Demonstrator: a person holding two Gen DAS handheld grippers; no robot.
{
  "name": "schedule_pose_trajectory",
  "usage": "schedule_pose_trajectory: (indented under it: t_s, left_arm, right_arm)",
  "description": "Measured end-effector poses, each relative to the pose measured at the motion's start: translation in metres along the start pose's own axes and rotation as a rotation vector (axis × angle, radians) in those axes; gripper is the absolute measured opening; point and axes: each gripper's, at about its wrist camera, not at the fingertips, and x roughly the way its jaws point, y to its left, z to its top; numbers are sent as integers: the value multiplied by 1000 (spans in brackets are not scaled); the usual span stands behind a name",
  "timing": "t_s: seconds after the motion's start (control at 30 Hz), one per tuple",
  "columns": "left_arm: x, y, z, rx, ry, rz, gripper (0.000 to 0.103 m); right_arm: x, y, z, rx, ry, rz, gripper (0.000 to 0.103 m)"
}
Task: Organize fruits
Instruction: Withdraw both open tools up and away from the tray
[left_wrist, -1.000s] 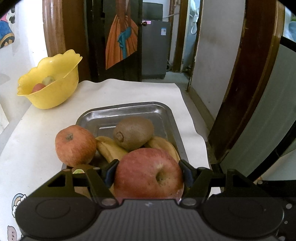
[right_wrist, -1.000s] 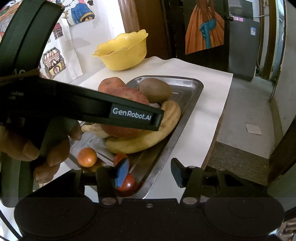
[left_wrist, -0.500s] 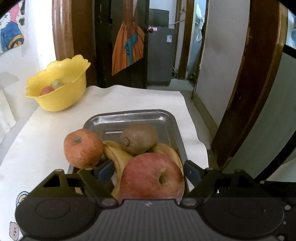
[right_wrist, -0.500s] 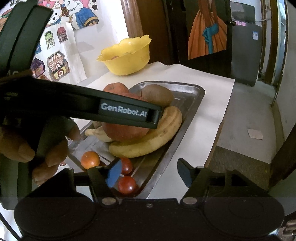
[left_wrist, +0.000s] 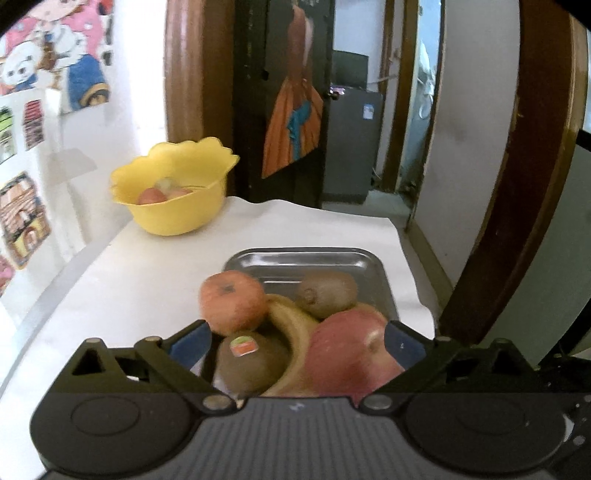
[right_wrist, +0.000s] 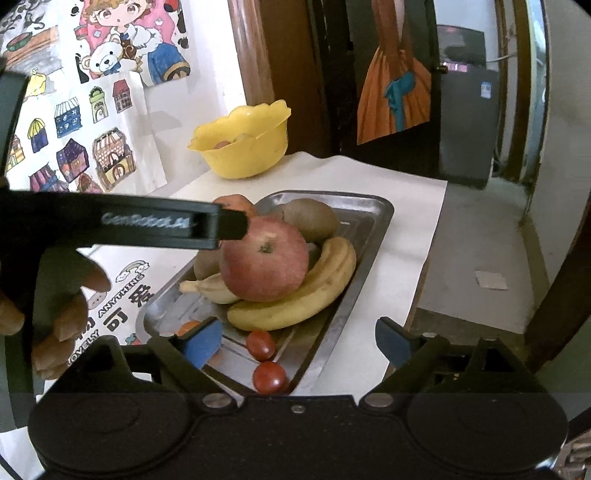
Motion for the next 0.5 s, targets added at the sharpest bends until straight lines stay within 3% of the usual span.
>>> schedule_pose_trajectory:
  t_s: [0.3, 0.5]
  left_arm:
    - [-47, 45, -34, -28, -79, 1, 102]
    - [-67, 71, -68, -82, -150, 44, 102]
  right_arm:
    - [-28, 40, -22, -22, -129, -87, 98]
    - [-30, 48, -46, -3, -212, -88, 98]
